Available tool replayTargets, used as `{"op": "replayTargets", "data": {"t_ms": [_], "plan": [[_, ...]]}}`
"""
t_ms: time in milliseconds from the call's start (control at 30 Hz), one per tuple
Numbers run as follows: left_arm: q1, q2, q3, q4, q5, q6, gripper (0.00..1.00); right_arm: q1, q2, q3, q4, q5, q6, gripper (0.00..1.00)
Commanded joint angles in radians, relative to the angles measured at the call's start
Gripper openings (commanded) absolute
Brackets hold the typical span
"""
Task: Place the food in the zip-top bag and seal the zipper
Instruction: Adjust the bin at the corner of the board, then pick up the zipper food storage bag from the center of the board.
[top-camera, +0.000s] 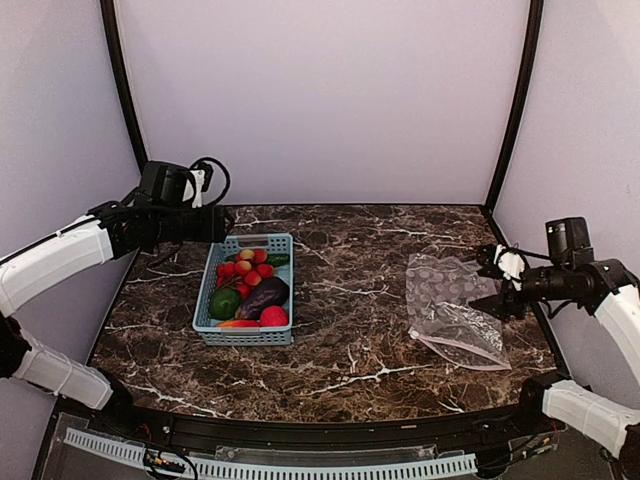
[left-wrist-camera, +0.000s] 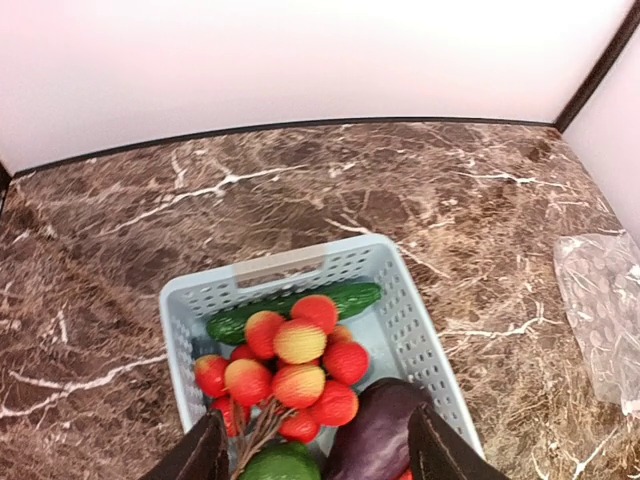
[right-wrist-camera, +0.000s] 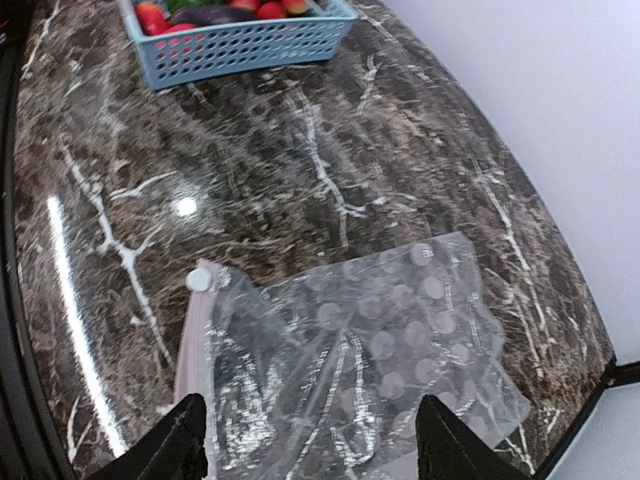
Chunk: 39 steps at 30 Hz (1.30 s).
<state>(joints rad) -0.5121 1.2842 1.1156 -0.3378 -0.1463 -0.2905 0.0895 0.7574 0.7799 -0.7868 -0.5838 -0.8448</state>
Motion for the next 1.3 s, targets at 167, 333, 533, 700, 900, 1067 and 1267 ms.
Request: {"op": "replayTargets", "data": {"t_ms": [167, 333, 533, 700, 900, 1067, 1267], "plan": [[-0.125, 0.112, 0.004, 0.08, -0.036, 0.011, 0.57, 0.202, 0.041, -0.142, -0.159, 0.253, -0.136, 0.67], [-0.184, 0.125, -0.024, 0.134, -0.064, -0.045, 0.57, 0.313, 0.06, -0.256, -0.03, 0.417, -0.12, 0.73], [-0.222, 0.141, -0.017, 0.144, -0.071, -0.064, 0.56, 0.415, 0.095, -0.375, 0.279, 0.798, -0.04, 0.73], [-0.227, 0.149, -0.016, 0.152, -0.058, -0.073, 0.56, 0.473, 0.131, -0.367, 0.328, 0.897, 0.037, 0.65], [-0.227, 0.158, -0.026, 0.161, -0.041, -0.073, 0.55, 0.475, 0.081, -0.317, 0.278, 0.856, 0.074, 0.59], [-0.227, 0.146, -0.051, 0.173, -0.036, -0.08, 0.55, 0.475, 0.102, -0.297, 0.293, 0.871, 0.078, 0.18], [-0.227, 0.119, -0.068, 0.183, -0.049, -0.063, 0.55, 0.475, 0.183, -0.127, 0.302, 0.85, 0.114, 0.0]]}}
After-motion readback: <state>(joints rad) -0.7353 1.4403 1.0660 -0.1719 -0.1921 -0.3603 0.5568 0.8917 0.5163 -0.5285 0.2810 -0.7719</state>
